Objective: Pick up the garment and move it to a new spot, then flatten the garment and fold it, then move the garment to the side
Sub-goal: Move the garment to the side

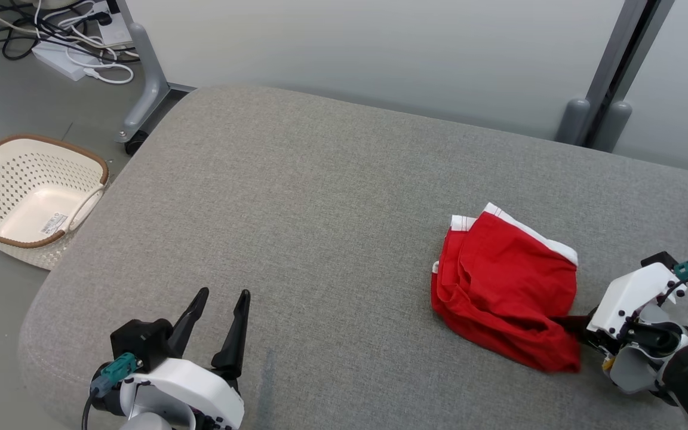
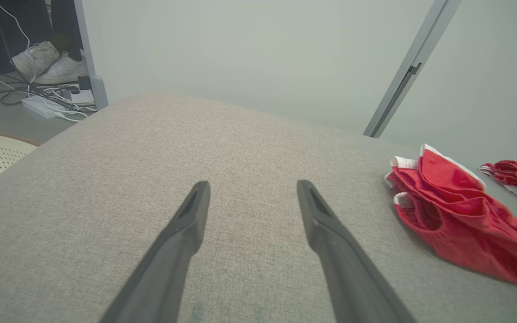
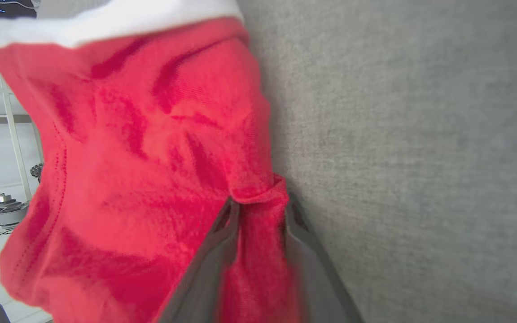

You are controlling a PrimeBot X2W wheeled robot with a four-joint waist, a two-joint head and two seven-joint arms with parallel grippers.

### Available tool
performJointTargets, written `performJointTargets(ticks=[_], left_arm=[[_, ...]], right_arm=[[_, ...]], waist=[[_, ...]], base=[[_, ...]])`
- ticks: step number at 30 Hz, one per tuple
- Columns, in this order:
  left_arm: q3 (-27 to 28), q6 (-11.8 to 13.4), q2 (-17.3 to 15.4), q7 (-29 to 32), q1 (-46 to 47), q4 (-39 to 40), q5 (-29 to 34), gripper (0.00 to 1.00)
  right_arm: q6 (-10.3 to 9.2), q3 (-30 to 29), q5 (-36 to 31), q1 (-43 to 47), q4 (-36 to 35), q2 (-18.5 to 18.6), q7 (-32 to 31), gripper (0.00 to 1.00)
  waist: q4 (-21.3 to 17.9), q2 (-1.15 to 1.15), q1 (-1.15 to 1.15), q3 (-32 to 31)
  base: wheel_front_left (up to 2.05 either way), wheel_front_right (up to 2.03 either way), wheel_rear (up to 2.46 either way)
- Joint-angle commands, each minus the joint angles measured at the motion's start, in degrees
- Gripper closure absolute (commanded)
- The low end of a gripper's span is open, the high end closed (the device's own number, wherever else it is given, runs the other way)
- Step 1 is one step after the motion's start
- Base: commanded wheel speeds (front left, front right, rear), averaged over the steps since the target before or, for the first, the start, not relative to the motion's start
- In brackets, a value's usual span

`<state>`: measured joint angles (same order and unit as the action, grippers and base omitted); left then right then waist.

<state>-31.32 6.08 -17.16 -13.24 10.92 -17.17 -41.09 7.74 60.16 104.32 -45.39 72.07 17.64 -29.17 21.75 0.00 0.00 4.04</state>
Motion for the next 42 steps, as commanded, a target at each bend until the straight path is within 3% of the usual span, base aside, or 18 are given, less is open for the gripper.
performJointTargets(ticks=[1,19,30,42], left_arm=[[0.1,0.0,0.0,-0.3,0.8,-0.1,-0.2,0.00],[-0.5,0.4,-0.4,-0.1,-1.0,-0.5,-0.6,0.00],[-1.3,-0.5,0.0,-0.4,0.8,1.2,0.3,0.00],[-2.4,-2.1,2.2,-1.3,5.0,0.8,2.3,0.00]], right_arm=[[-0.40,0.6,-0.4,1.8,-0.7,-1.7,0.3,1.00],[-0.23,-0.3,-6.3,0.6,-13.0,3.3,8.4,1.00],[-0.23,4.1,-16.4,-6.6,-19.5,10.2,11.1,1.00],[-0.23,6.3,-22.4,-14.4,-21.7,12.2,15.9,1.00]], waist=[[-0.1,0.00,0.00,-0.1],[-3.3,0.00,0.00,-3.9],[-10.3,0.00,0.00,-0.9],[-18.2,0.00,0.00,3.6]], base=[[0.00,0.00,0.00],[0.00,0.00,0.00],[0.00,0.00,0.00],[0.00,0.00,0.00]])
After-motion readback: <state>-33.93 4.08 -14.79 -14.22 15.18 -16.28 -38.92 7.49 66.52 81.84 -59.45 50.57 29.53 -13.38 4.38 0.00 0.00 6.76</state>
